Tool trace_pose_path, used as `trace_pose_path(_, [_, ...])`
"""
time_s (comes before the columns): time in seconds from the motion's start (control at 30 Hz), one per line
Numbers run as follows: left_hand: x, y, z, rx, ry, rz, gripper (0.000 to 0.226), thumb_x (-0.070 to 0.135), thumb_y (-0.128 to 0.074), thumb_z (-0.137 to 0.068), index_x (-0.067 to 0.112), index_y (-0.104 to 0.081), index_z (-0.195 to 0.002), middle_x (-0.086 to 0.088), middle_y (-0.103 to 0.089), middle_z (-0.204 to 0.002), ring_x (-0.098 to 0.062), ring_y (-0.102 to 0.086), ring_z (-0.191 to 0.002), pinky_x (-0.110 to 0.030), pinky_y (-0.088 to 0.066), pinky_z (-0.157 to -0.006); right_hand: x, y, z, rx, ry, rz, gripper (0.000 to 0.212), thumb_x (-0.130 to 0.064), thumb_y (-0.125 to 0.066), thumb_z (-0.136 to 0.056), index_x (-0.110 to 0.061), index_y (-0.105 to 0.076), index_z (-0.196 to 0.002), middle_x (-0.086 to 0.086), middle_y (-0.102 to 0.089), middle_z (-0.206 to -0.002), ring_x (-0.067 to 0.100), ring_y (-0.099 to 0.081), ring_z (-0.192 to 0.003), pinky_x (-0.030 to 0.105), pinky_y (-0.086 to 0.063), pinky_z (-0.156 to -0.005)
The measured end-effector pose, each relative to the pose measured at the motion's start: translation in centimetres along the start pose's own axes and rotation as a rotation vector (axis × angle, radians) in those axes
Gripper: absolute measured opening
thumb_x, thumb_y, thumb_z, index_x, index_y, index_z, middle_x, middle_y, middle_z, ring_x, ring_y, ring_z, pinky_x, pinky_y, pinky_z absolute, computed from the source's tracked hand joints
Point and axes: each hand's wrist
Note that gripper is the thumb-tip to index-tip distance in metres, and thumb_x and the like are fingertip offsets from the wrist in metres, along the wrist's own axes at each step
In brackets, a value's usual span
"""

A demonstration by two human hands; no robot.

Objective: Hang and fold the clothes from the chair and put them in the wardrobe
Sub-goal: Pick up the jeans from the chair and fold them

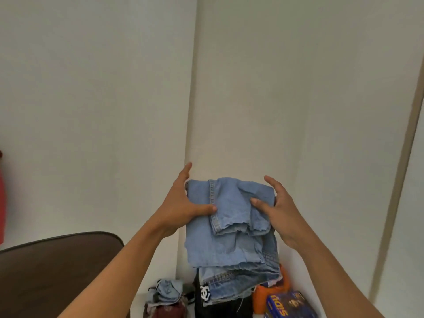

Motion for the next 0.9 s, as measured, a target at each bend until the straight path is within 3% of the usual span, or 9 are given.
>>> trace_pose_path(0.13, [-4.1,-2.3,-1.2,-0.092,-0.036,-0.257,0.13,0.023,-0.094,-0.065,0.04,-0.005,-0.158,0.006,-0.031,-0.157,-0.016,-0.032,-0.145,-0.028,-0.035,-0.11,2.1,2.0,1.9,-0.015,-0.062,0.192,0.085,-0.02,-0.079,-0.082,-0.033,-0.032,-0.152,-0.006,-0.058,-0.133,0.007,-0.061,-0.115,0.024,-0.056,-0.089])
trace_pose_path(0.27, [-7.5,-6.4,-1.4,-0.118,-0.038,-0.359,0.128,0.017,-0.091,-0.067,0.029,-0.003,-0.16,-0.006,-0.051,-0.137,-0.025,-0.049,-0.13,-0.028,-0.04,-0.1,4.9,3.4,5.1,-0.015,-0.106,0.58,0.085,-0.033,-0.08,-0.08,-0.03,-0.033,-0.151,-0.012,-0.051,-0.142,0.012,-0.052,-0.128,0.029,-0.043,-0.104])
trace_pose_path(0.4, [-9.3,-10.2,1.0,-0.061,-0.08,-0.614,0.098,0.031,-0.081,-0.079,0.032,-0.021,-0.156,0.001,-0.045,-0.139,-0.022,-0.056,-0.118,-0.034,-0.047,-0.086,7.0,3.8,9.4,0.075,-0.244,0.332,0.056,-0.005,-0.065,-0.092,-0.039,-0.045,-0.131,-0.003,-0.065,-0.11,0.035,-0.071,-0.07,0.048,-0.06,-0.064])
trace_pose_path(0.53, [-10.2,-14.0,3.8,-0.107,-0.106,-0.781,0.072,0.04,-0.074,-0.085,0.023,-0.04,-0.146,-0.002,-0.037,-0.137,-0.027,-0.065,-0.092,-0.039,-0.053,-0.074,9.3,5.6,13.9,0.15,-0.207,0.267,0.058,0.005,-0.058,-0.091,-0.044,-0.054,-0.121,-0.003,-0.063,-0.119,0.027,-0.072,-0.083,0.052,-0.06,-0.076])
trace_pose_path(0.6, [-10.2,-16.1,5.1,-0.152,-0.089,-0.689,0.059,0.035,-0.075,-0.085,0.021,-0.048,-0.135,-0.003,-0.032,-0.141,-0.028,-0.064,-0.087,-0.038,-0.053,-0.076,10.1,7.0,16.7,0.192,-0.167,0.28,0.059,0.007,-0.061,-0.087,-0.038,-0.054,-0.126,-0.013,-0.06,-0.126,0.017,-0.067,-0.106,0.047,-0.059,-0.086])
trace_pose_path(0.7, [-8.8,-19.4,7.9,-0.266,-0.02,-0.379,0.052,0.017,-0.075,-0.084,0.024,-0.05,-0.13,-0.006,-0.014,-0.156,-0.016,-0.052,-0.111,-0.028,-0.044,-0.1,10.3,9.7,21.6,0.268,-0.159,0.262,0.062,0.009,-0.066,-0.083,-0.031,-0.054,-0.129,-0.011,-0.058,-0.132,0.011,-0.059,-0.118,0.043,-0.055,-0.096])
trace_pose_path(0.77, [-7.4,-21.7,10.2,-0.34,0.001,-0.169,0.05,0.014,-0.077,-0.078,0.033,-0.053,-0.118,-0.002,-0.03,-0.149,-0.013,-0.047,-0.121,-0.038,-0.044,-0.108,9.8,11.7,25.3,0.33,-0.161,0.237,0.061,0.01,-0.068,-0.083,-0.028,-0.055,-0.13,-0.007,-0.057,-0.135,0.012,-0.058,-0.122,0.038,-0.053,-0.099])
trace_pose_path(0.83, [-5.8,-24.2,13.2,-0.364,0.047,-0.013,0.05,0.017,-0.078,-0.069,0.038,-0.055,-0.109,0.004,-0.049,-0.128,-0.018,-0.057,-0.113,-0.047,-0.055,-0.095,8.4,13.5,29.7,0.403,-0.151,0.191,0.057,0.011,-0.068,-0.084,-0.019,-0.054,-0.13,0.0,-0.057,-0.136,0.012,-0.058,-0.122,0.029,-0.052,-0.098])
trace_pose_path(0.9, [-3.6,-26.7,16.7,-0.377,0.07,0.084,0.05,0.011,-0.081,-0.068,0.031,-0.059,-0.109,0.003,-0.059,-0.114,-0.017,-0.063,-0.106,-0.039,-0.058,-0.09,6.1,15.1,34.5,0.486,-0.149,0.158,0.052,0.015,-0.067,-0.083,-0.011,-0.054,-0.126,0.0,-0.06,-0.129,0.007,-0.063,-0.114,0.023,-0.054,-0.09])
Point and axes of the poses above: each hand's wrist, its own z-axis away from the middle knuckle, its own y-axis out of the back of the hand, x = y × z
